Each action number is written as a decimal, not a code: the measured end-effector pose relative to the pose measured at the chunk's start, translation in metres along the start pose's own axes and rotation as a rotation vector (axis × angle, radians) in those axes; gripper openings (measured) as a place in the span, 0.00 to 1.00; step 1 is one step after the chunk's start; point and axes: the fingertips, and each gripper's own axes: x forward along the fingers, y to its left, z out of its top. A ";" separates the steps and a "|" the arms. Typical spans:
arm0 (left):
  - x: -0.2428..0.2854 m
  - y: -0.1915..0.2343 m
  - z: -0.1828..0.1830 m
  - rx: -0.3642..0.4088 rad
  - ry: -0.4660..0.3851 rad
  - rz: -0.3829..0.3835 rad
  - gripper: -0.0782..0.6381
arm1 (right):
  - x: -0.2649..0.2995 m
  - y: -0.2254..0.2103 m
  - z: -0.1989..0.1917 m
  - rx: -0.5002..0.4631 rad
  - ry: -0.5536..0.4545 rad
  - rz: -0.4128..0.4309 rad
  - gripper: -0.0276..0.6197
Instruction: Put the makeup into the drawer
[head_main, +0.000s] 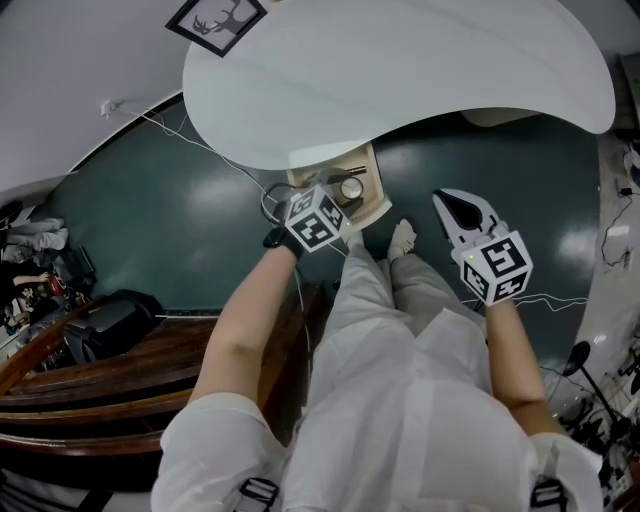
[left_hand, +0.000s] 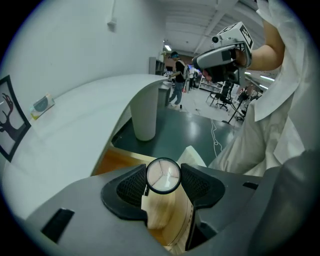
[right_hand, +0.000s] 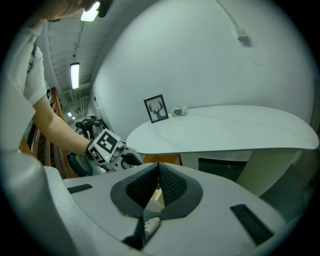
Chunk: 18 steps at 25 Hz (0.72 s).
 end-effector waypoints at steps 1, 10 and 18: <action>0.006 0.000 -0.005 -0.002 0.007 -0.006 0.43 | 0.001 -0.001 -0.002 0.002 0.002 -0.003 0.06; 0.055 0.016 -0.040 -0.016 0.014 0.011 0.43 | 0.003 -0.009 -0.018 0.022 0.020 -0.042 0.06; 0.093 0.024 -0.055 0.000 0.050 -0.041 0.43 | 0.020 -0.016 -0.038 0.052 0.038 -0.057 0.06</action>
